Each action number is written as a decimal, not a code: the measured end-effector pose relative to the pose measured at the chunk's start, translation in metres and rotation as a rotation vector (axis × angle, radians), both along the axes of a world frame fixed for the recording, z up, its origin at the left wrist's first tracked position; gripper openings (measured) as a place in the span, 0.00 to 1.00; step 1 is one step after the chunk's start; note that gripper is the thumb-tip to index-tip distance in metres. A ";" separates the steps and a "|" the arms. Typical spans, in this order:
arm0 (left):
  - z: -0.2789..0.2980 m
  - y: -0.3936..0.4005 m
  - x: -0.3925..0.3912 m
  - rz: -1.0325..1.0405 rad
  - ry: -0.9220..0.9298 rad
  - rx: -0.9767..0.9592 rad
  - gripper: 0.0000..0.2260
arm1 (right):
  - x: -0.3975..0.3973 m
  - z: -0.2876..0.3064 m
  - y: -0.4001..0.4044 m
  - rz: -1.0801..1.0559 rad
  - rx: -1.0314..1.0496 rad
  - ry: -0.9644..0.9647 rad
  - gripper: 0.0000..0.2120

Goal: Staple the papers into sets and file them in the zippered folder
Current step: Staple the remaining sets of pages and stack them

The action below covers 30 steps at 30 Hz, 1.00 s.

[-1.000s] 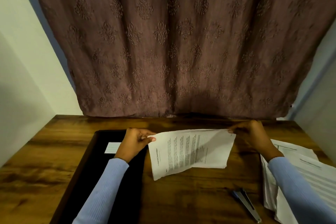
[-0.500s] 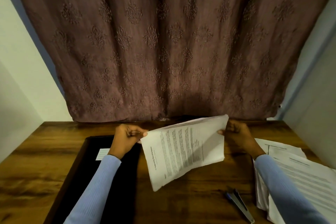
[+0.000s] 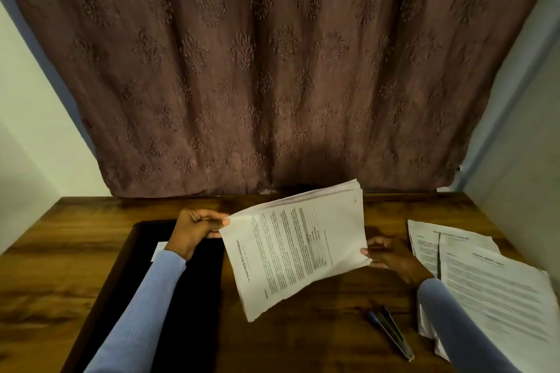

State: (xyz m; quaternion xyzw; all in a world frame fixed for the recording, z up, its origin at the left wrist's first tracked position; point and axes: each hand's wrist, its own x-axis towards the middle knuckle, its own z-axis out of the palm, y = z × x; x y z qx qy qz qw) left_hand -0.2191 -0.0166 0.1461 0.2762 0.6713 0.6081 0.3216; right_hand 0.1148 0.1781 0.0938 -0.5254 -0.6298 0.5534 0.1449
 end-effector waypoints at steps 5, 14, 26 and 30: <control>-0.008 0.008 -0.005 0.017 -0.048 -0.084 0.05 | -0.006 -0.016 0.010 -0.073 -0.160 0.059 0.14; -0.023 0.009 -0.015 0.037 -0.087 -0.168 0.06 | -0.006 -0.020 0.010 -0.098 -0.128 0.028 0.18; -0.041 0.000 -0.025 -0.007 -0.084 -0.218 0.11 | 0.000 -0.009 0.014 -0.140 -0.168 0.096 0.11; -0.046 0.005 -0.022 0.071 -0.074 -0.176 0.06 | -0.003 -0.008 0.012 -0.191 -0.254 0.121 0.09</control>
